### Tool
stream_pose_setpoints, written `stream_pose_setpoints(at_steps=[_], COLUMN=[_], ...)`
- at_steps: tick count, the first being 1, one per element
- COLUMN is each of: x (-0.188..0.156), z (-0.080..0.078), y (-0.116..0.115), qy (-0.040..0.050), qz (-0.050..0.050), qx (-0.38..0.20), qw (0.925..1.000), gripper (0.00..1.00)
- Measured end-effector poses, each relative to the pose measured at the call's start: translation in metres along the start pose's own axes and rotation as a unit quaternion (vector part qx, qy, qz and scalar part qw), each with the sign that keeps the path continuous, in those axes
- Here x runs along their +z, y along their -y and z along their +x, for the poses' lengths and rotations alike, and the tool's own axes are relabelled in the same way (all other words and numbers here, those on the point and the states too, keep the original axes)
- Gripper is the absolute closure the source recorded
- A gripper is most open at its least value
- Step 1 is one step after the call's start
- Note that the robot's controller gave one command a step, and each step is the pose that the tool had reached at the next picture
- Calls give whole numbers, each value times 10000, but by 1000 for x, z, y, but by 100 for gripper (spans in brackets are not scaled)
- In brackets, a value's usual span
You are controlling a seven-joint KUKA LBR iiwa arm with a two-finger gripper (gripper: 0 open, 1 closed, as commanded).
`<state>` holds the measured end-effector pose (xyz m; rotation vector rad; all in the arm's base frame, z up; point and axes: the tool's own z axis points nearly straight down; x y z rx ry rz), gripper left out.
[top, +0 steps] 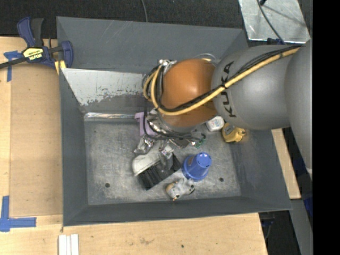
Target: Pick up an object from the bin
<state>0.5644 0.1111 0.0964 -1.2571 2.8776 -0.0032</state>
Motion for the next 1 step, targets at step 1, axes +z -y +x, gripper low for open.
stream_pose_setpoints(at_steps=[1], x=[-137], z=[-11], y=[14], qy=[14], qz=[-8], qx=[-459], qw=[9989], gripper=[100])
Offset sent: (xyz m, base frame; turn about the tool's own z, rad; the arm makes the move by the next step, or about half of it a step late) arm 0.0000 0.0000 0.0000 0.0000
